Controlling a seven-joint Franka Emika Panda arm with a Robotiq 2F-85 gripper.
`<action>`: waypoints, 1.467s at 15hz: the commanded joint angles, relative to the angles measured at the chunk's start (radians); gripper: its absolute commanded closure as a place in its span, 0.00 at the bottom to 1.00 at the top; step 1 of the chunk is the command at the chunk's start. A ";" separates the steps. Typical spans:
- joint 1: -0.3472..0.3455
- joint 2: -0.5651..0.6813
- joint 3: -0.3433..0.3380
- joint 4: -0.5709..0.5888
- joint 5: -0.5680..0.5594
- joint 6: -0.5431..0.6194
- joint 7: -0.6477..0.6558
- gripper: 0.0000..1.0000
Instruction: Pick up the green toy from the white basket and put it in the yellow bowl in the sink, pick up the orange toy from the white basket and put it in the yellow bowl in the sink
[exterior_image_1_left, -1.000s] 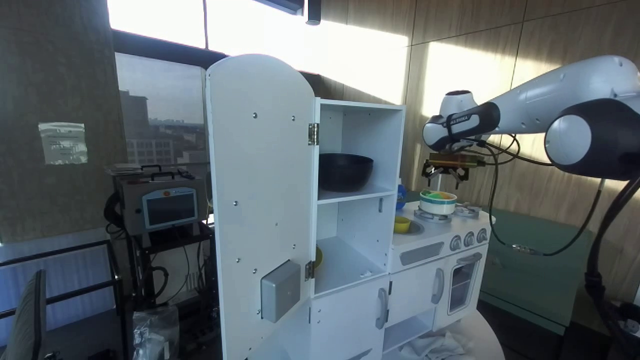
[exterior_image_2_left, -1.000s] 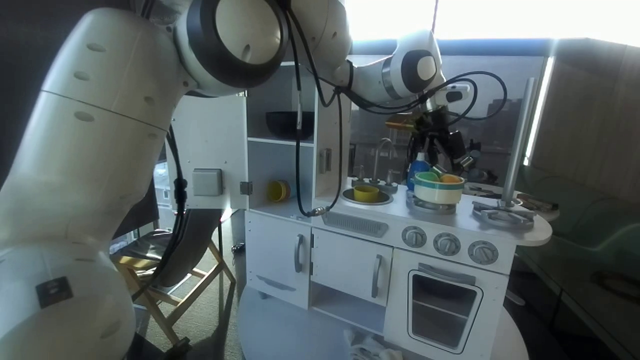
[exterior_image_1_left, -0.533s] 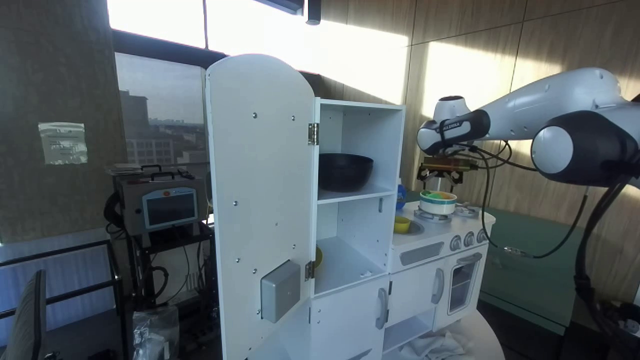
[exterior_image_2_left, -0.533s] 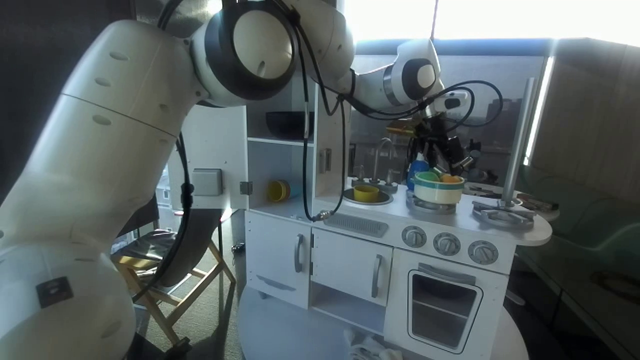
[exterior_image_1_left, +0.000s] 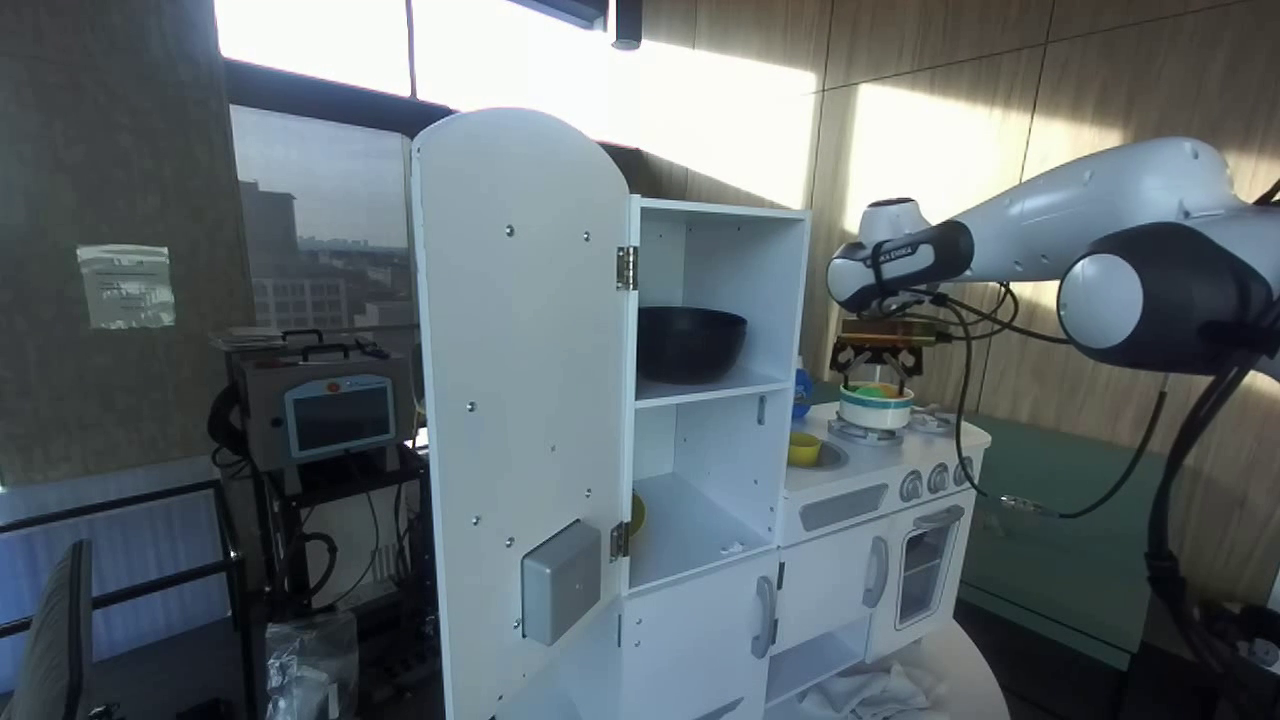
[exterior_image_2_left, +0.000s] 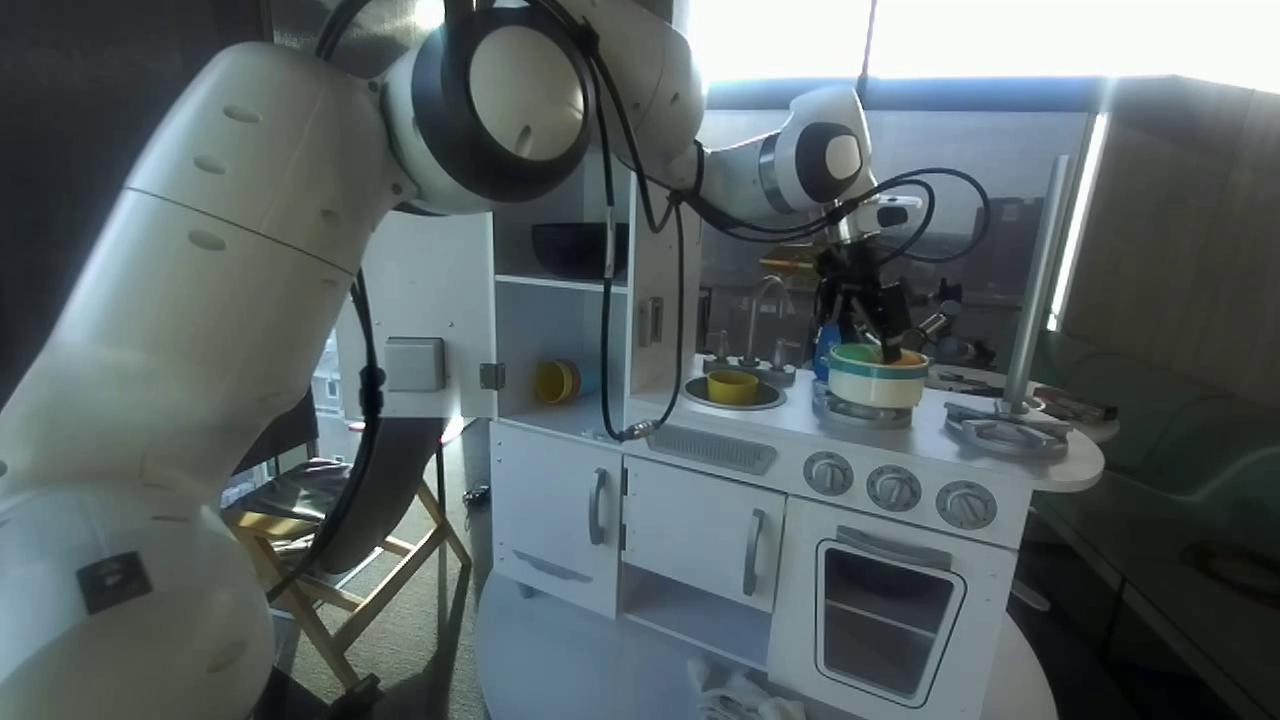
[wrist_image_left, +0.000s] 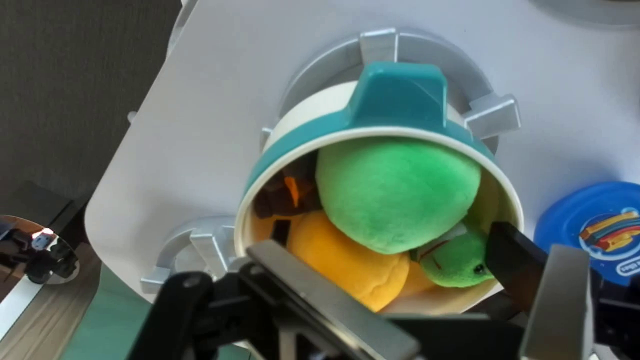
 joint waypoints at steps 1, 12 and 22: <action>0.004 -0.036 -0.002 -0.007 0.007 -0.049 0.017 0.00; -0.010 -0.027 0.000 0.017 0.046 -0.135 0.023 0.90; -0.007 -0.094 -0.023 -0.002 0.031 -0.090 0.074 0.89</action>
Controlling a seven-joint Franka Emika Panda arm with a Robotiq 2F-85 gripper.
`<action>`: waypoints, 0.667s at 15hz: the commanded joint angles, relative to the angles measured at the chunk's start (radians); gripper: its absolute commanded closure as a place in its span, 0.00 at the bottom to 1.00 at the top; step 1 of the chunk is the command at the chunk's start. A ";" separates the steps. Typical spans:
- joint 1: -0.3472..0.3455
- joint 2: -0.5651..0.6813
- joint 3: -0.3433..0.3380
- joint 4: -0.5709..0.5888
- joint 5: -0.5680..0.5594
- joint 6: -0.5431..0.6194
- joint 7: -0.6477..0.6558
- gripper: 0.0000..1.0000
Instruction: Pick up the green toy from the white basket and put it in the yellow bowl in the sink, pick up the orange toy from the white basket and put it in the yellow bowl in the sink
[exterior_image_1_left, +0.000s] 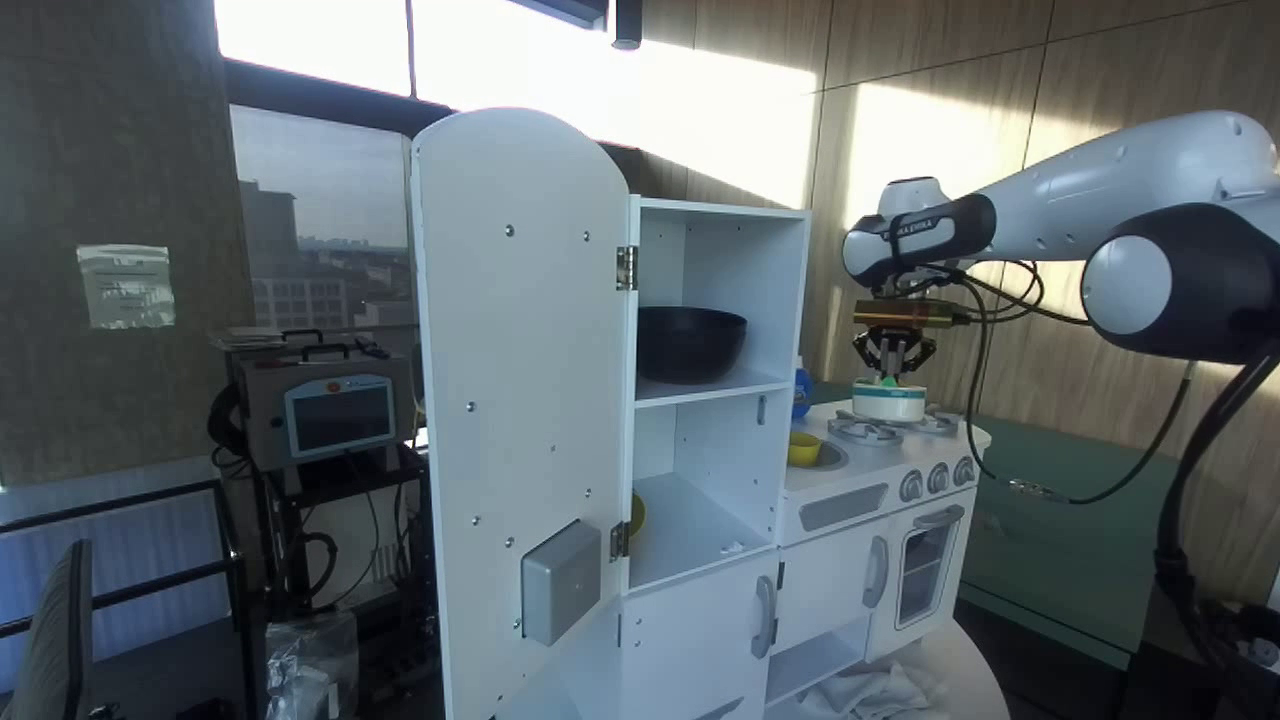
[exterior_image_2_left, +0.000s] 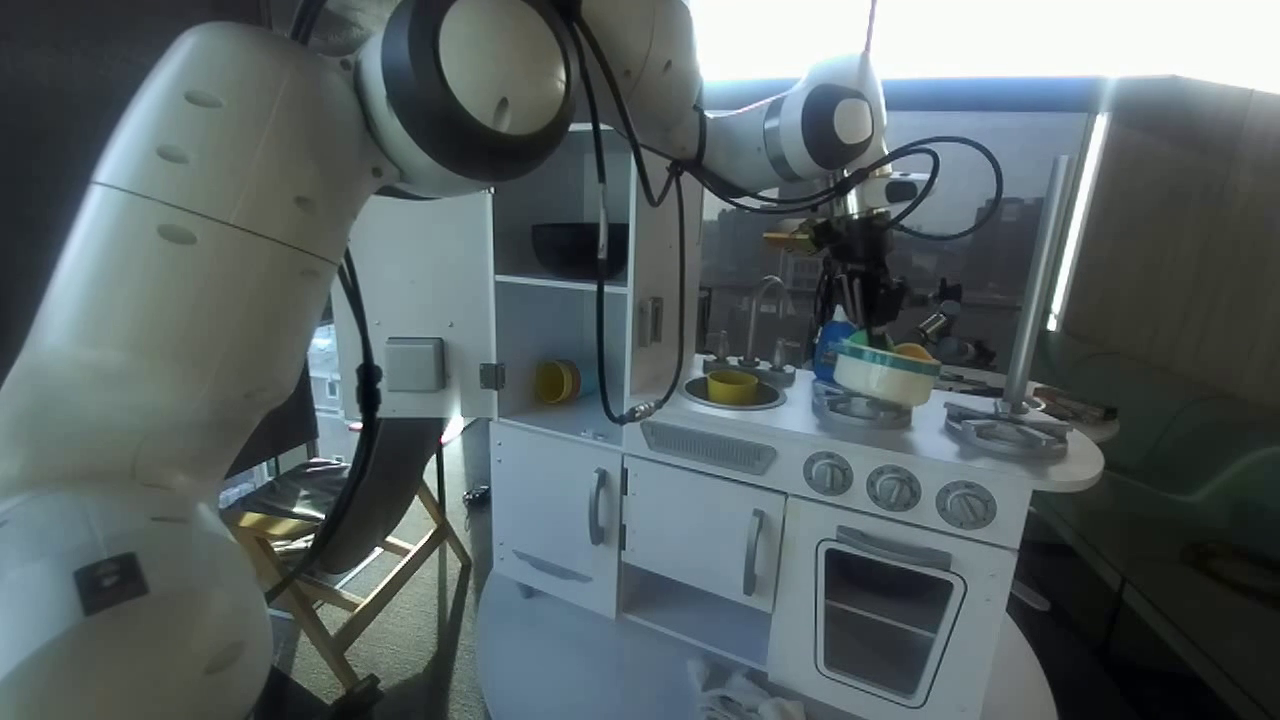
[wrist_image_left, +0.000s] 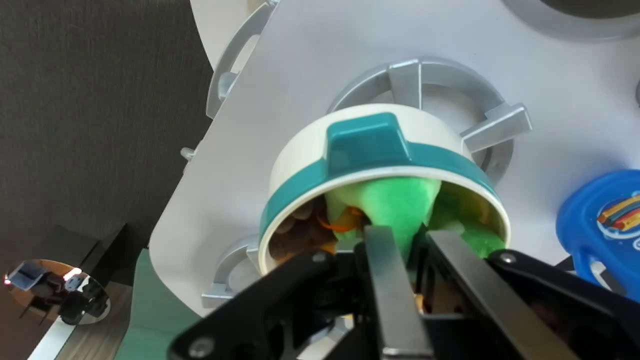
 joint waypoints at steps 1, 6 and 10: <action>0.000 -0.032 -0.007 0.002 0.002 0.016 0.032 0.89; 0.010 0.009 0.002 -0.020 -0.006 0.106 0.062 0.89; 0.043 0.036 -0.009 -0.055 -0.040 0.254 0.150 0.89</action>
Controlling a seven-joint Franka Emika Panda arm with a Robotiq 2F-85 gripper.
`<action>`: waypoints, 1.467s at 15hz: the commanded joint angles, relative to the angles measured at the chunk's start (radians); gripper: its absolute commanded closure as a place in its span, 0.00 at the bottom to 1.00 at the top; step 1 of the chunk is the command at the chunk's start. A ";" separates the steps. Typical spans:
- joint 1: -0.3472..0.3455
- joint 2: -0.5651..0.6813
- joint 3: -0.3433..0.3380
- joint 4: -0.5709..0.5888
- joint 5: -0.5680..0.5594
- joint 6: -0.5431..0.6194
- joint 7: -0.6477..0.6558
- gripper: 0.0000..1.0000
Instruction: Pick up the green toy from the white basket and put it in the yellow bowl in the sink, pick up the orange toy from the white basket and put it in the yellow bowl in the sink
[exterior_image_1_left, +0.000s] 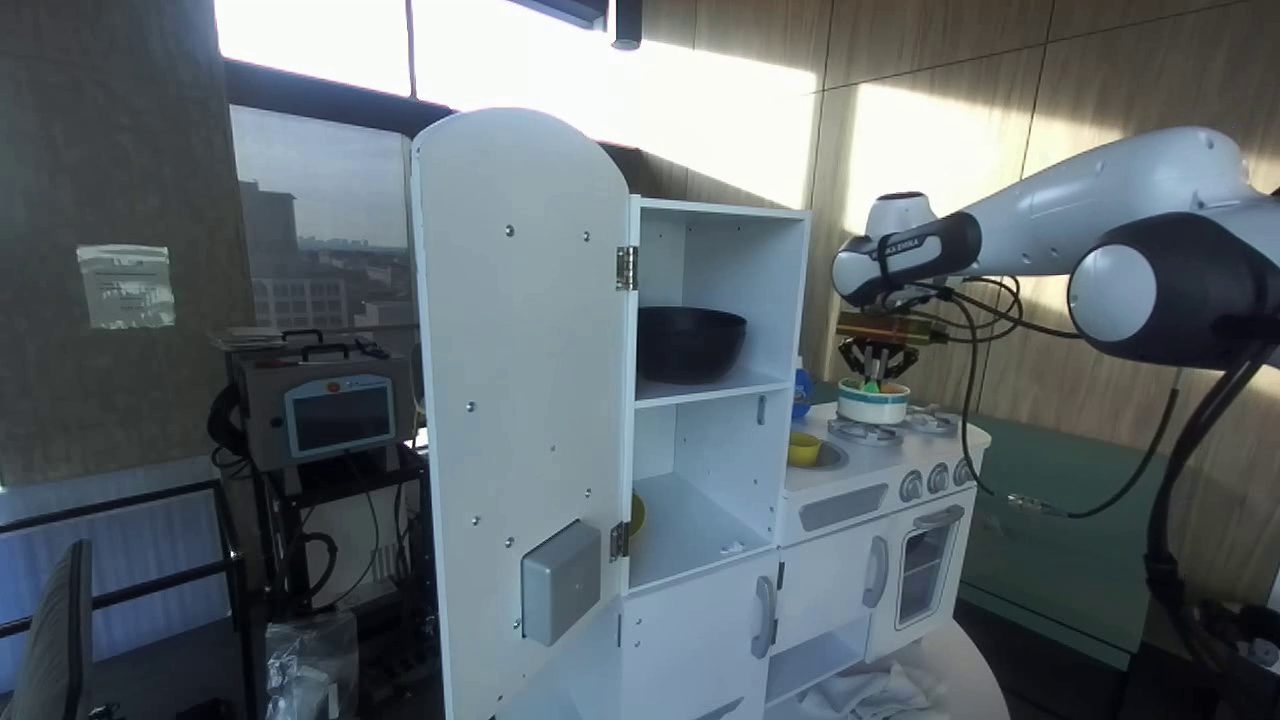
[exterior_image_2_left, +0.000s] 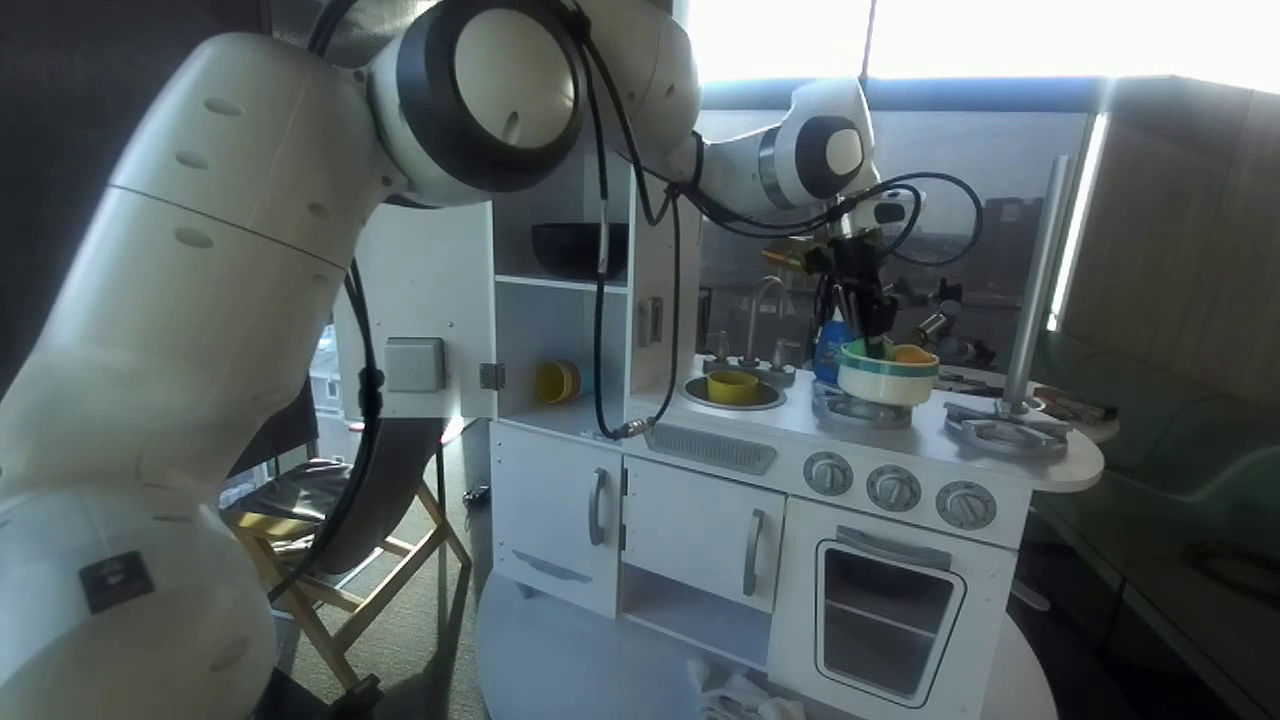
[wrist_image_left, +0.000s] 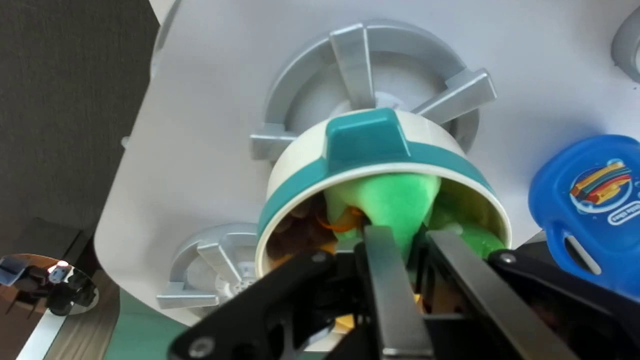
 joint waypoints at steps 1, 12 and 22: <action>0.037 0.001 -0.016 -0.043 -0.053 0.144 0.092 0.90; 0.138 -0.189 -0.101 -0.381 -0.476 0.372 0.338 0.89; 0.089 -0.289 -0.001 -0.458 -0.328 0.349 0.211 0.59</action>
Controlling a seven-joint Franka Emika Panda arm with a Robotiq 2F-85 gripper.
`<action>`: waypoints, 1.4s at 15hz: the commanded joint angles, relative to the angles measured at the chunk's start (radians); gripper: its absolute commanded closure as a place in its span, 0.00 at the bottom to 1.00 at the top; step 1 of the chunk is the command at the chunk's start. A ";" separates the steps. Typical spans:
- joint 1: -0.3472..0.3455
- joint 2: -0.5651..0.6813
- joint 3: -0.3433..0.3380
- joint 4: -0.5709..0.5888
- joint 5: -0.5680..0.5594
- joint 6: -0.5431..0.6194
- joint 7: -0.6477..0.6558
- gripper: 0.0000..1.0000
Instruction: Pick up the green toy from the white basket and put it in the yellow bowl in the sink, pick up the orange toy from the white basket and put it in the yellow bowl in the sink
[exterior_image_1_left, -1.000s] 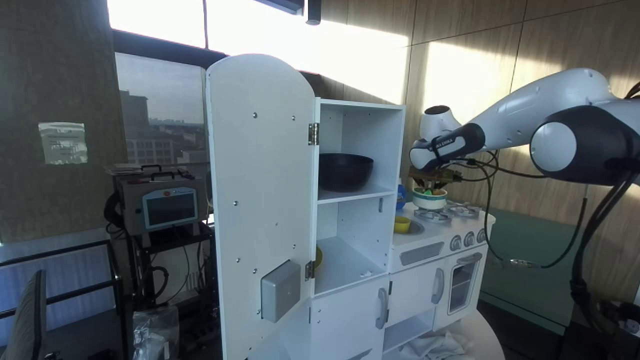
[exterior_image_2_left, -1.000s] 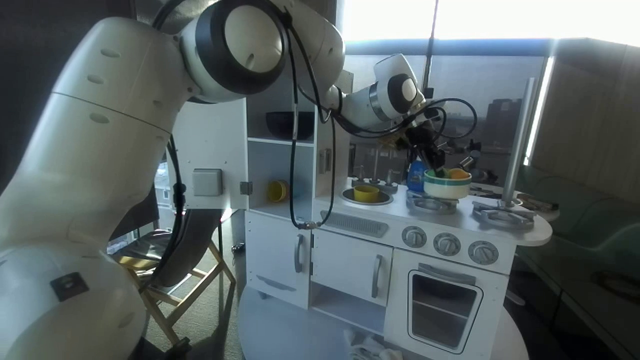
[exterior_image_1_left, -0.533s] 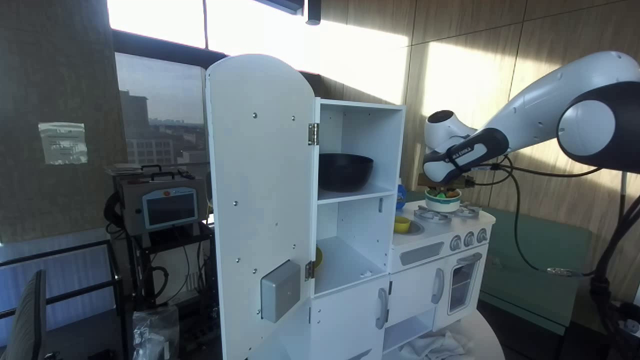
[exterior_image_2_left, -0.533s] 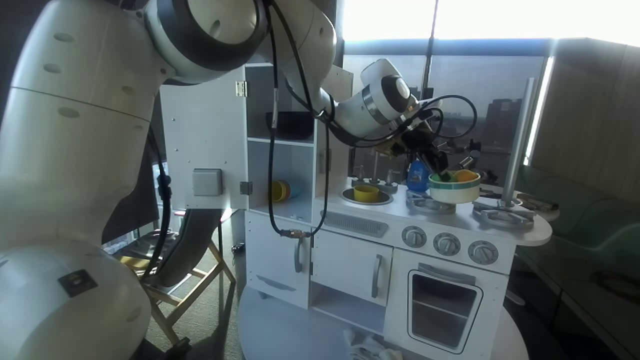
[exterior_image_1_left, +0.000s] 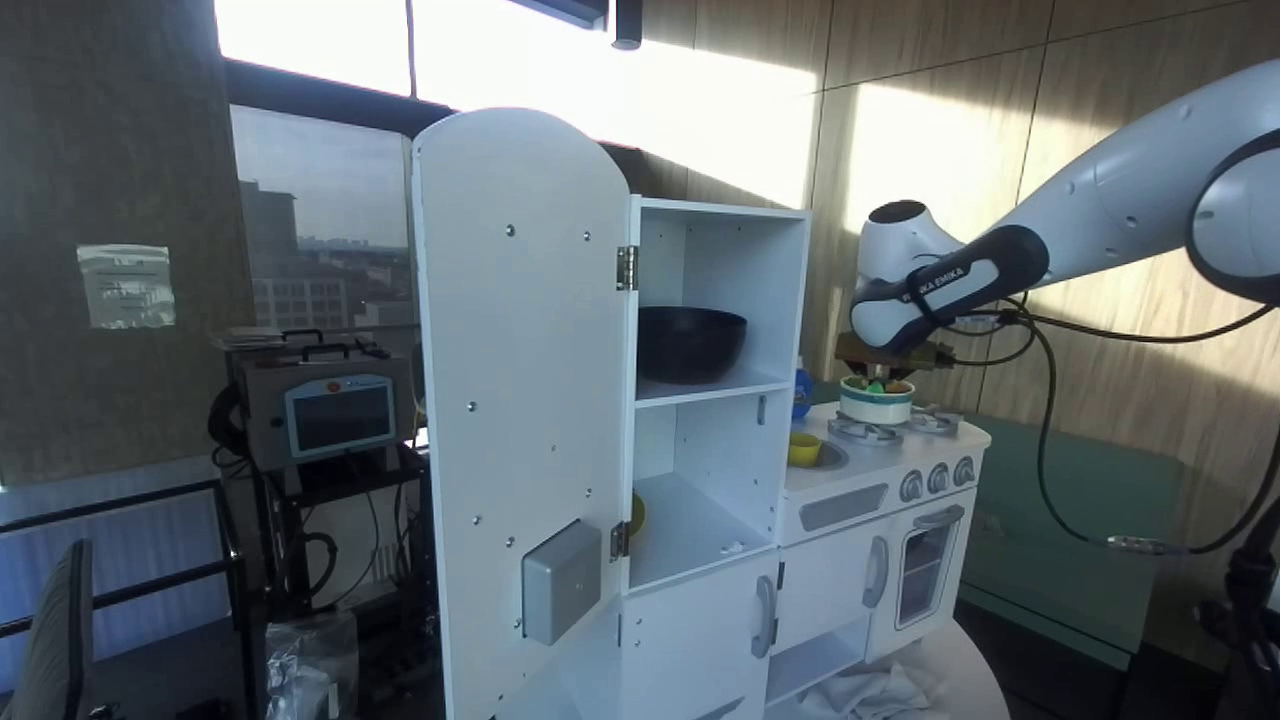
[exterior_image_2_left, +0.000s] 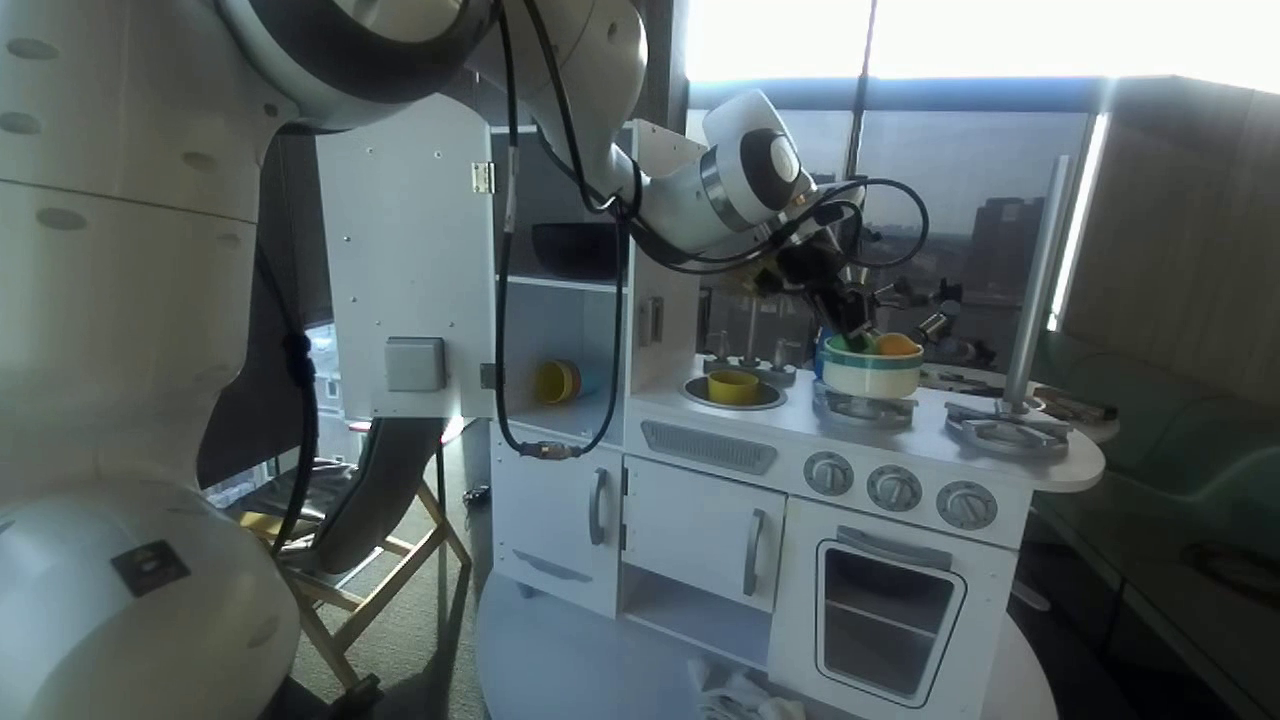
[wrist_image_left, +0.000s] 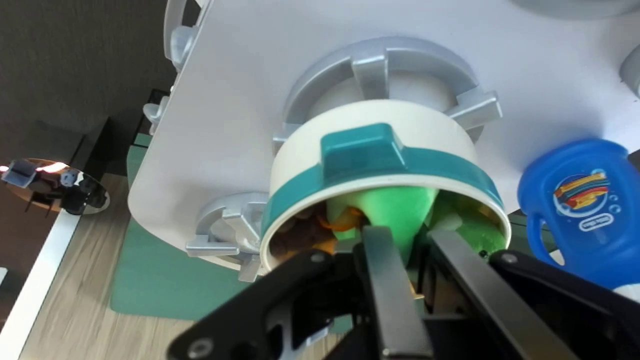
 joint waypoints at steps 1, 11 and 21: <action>-0.026 -0.034 0.037 -0.030 0.056 0.006 -0.066 0.54; -0.031 -0.040 0.042 -0.034 0.063 0.011 -0.084 0.00; -0.037 -0.027 0.044 -0.023 0.071 0.005 -0.091 0.58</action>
